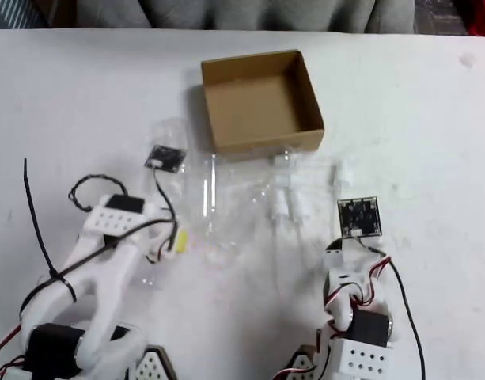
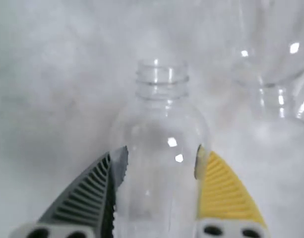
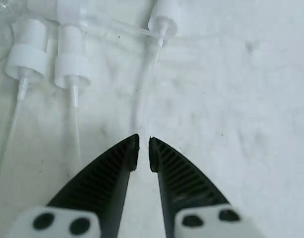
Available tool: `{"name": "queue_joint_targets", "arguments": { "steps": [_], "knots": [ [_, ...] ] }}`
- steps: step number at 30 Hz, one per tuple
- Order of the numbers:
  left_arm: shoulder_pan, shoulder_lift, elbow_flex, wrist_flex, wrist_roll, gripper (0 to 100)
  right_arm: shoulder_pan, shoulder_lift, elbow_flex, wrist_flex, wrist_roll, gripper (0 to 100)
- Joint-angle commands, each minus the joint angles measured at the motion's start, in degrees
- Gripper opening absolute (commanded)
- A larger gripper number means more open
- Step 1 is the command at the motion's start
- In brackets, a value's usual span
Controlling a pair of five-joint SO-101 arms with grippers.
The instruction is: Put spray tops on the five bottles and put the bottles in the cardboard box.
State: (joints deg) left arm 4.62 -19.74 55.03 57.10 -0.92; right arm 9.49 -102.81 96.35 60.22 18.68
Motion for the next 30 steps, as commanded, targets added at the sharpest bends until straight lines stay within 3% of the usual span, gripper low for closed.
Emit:
{"name": "queue_joint_targets", "arguments": {
  "steps": [1,7,9,12,17,30],
  "knots": [
    [-1.45,0.04,1.93,-6.15,0.70,6,0.66,-0.48,0.44,-0.48,0.44,1.6],
    [-1.45,0.13,2.02,-2.99,0.70,41,0.66,-0.48,0.44,-0.48,0.44,1.6],
    [-1.45,0.04,1.67,-1.93,0.70,47,0.66,-0.48,0.44,-0.48,0.44,1.6],
    [-1.45,0.40,-1.76,0.44,0.62,47,0.66,-0.48,0.44,-0.48,0.44,1.6],
    [-1.36,0.57,-8.62,5.71,-5.63,44,0.66,-0.48,0.44,-0.48,0.44,1.6],
    [-2.07,4.26,-14.15,6.86,-9.05,41,0.66,-0.48,0.44,-0.48,0.44,1.6]
  ]
}}
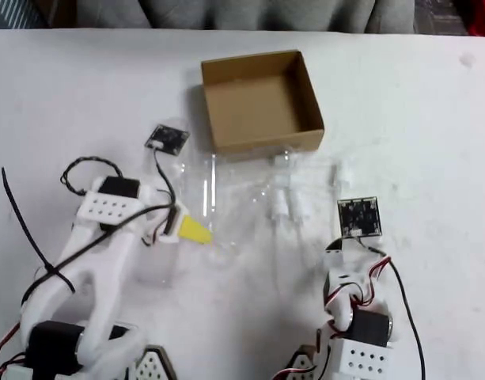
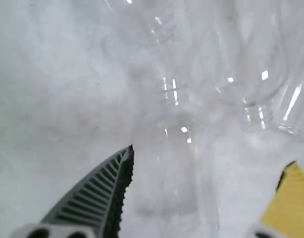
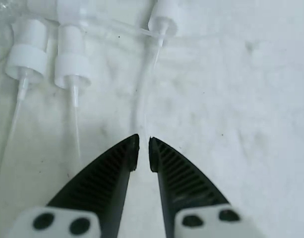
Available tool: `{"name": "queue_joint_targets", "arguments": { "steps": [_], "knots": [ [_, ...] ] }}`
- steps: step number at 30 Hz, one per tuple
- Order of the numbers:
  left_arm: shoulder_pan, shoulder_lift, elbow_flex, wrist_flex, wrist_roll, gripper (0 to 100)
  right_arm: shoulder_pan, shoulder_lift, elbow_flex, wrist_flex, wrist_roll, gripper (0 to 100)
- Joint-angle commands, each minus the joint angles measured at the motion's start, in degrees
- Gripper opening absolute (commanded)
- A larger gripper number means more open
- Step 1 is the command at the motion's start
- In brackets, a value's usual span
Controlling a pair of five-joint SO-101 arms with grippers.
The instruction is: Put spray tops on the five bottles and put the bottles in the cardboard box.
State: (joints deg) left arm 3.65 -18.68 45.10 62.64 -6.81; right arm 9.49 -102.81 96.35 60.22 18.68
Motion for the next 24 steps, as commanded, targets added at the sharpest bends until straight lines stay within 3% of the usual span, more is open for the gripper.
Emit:
{"name": "queue_joint_targets", "arguments": {
  "steps": [1,14,17,22,24],
  "knots": [
    [-1.27,5.14,-5.19,1.85,-3.78,41,0.66,-0.48,0.44,-0.48,0.44,1.6],
    [-1.98,20.00,-8.09,-2.55,-3.34,39,0.66,-0.48,0.44,-0.48,0.44,1.6],
    [-1.80,20.53,-7.56,-3.96,-3.34,29,0.66,-0.48,0.44,-0.48,0.44,1.6],
    [-1.71,20.88,-7.91,-4.22,-3.43,1,0.66,-0.48,0.44,-0.48,0.44,1.6],
    [-1.80,20.79,-7.47,-4.22,-3.43,4,0.66,-0.48,0.44,-0.48,0.44,1.6]
  ]
}}
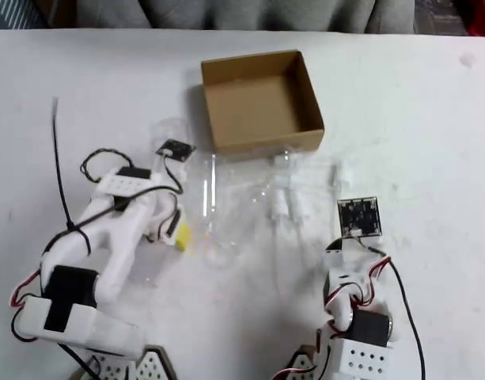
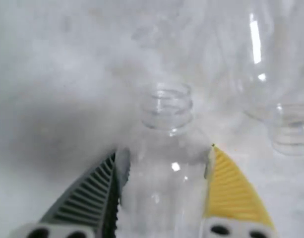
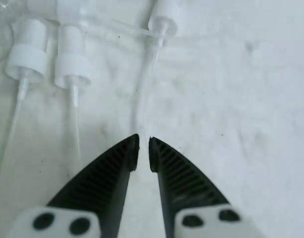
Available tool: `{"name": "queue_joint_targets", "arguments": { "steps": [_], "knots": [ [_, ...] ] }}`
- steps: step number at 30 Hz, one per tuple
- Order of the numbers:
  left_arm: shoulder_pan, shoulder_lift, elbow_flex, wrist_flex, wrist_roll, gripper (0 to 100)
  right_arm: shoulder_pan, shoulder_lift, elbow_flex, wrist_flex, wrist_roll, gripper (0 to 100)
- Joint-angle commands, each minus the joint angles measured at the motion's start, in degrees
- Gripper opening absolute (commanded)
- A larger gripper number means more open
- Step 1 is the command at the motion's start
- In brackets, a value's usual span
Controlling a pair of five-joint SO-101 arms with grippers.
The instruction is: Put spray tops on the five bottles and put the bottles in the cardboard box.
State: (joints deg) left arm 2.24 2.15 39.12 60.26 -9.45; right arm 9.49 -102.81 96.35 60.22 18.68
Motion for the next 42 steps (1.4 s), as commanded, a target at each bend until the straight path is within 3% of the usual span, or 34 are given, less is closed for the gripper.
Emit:
{"name": "queue_joint_targets", "arguments": {
  "steps": [1,12,23,33,38,42],
  "knots": [
    [-0.57,-0.22,-1.41,-1.76,-0.79,4,0.66,-0.48,0.44,-0.48,0.44,1.6],
    [-1.01,-0.40,-1.41,-1.49,-0.79,2,0.66,-0.40,-6.59,-2.95,2.73,1.7],
    [-1.01,-0.40,-1.41,-1.32,-0.97,2,-12.70,2.68,-17.32,-3.21,4.48,1.6],
    [-1.63,-0.40,-1.41,-1.32,-1.23,2,-16.66,38.99,-35.69,-2.86,-1.23,2.0],
    [-2.51,-0.40,-1.49,-1.41,-1.23,2,-16.40,58.42,-43.52,-2.86,-1.32,12.6],
    [-2.51,-0.40,-1.49,-1.41,-1.23,2,-16.48,70.81,-49.76,-3.21,-1.32,14.1]
  ]
}}
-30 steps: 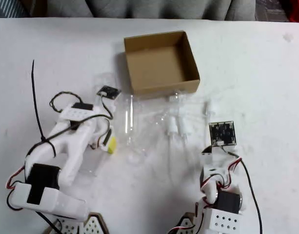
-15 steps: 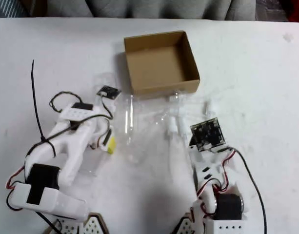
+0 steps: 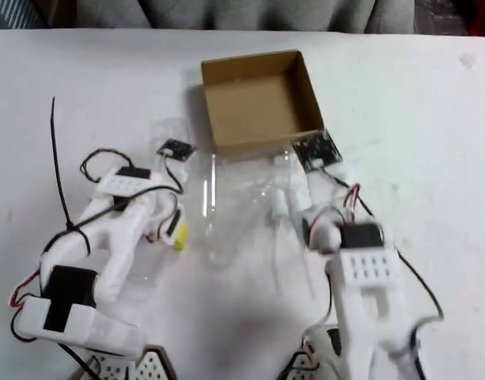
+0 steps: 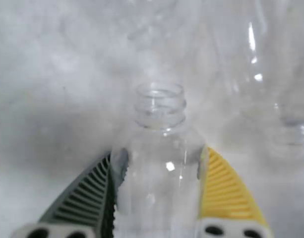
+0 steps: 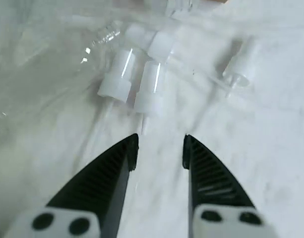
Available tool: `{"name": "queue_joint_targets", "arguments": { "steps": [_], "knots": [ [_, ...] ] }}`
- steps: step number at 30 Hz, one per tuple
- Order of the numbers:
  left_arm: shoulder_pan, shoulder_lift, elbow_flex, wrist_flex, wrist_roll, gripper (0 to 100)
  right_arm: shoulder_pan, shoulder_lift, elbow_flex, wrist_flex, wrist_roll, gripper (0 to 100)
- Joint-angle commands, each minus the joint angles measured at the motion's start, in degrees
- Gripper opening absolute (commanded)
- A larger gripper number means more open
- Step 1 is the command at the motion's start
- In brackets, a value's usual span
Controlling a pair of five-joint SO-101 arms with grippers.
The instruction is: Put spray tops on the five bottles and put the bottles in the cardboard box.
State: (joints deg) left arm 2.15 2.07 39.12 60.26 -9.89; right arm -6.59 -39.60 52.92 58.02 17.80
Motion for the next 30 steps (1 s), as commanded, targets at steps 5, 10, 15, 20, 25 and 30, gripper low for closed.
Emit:
{"name": "queue_joint_targets", "arguments": {
  "steps": [5,10,15,20,25,30],
  "knots": [
    [-2.42,-0.31,-1.49,-1.41,-0.79,2,-0.57,20.53,-15.56,-1.10,-0.44,14.5],
    [-2.42,-0.31,-1.67,-1.58,-0.79,2,-1.36,30.90,-22.95,-1.01,-0.53,14.5],
    [-2.33,-0.31,-1.85,-1.76,-0.79,2,-4.97,38.81,-24.88,-1.89,-0.53,14.5],
    [-2.24,-0.31,-1.85,-1.76,-0.79,2,-4.09,44.18,-25.93,-5.93,-0.53,14.3],
    [-2.15,-0.31,-1.93,-1.76,-0.79,2,-1.80,49.01,-28.22,-6.55,-0.53,14.1],
    [-2.07,-0.31,-1.93,-1.76,-0.79,2,-1.54,51.21,-32.00,-0.84,-0.53,12.5]
  ]
}}
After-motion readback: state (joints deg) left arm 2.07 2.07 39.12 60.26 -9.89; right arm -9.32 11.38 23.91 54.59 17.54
